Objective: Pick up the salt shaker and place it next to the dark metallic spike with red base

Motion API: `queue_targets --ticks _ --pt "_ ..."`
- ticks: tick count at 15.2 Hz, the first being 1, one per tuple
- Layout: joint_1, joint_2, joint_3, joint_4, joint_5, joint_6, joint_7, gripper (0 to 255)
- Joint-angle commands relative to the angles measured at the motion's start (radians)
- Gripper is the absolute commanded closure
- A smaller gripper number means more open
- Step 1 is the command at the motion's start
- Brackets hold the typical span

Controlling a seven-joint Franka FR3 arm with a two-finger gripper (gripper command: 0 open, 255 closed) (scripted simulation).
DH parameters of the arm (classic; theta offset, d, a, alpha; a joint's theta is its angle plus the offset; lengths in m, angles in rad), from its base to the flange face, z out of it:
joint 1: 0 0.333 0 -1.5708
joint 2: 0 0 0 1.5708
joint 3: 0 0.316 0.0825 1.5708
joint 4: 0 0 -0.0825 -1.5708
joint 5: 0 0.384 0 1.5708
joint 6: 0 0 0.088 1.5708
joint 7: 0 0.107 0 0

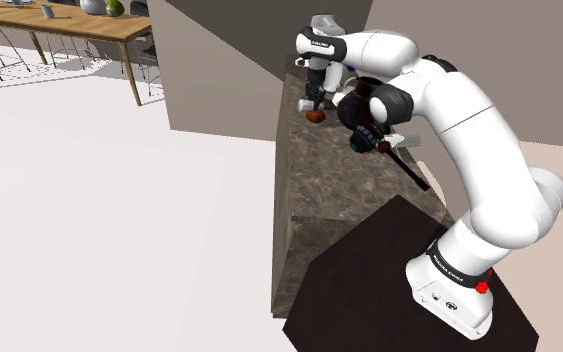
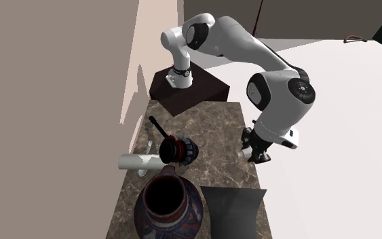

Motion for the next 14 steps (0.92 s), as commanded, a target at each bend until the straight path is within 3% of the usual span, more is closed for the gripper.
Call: queue_targets --ticks 1,14 --pt "0.008 -0.003 -0.001 -0.033 0.001 0.028 -0.004 255" --pt "0.024 0.048 0.01 -0.123 0.016 0.162 -0.012 255"
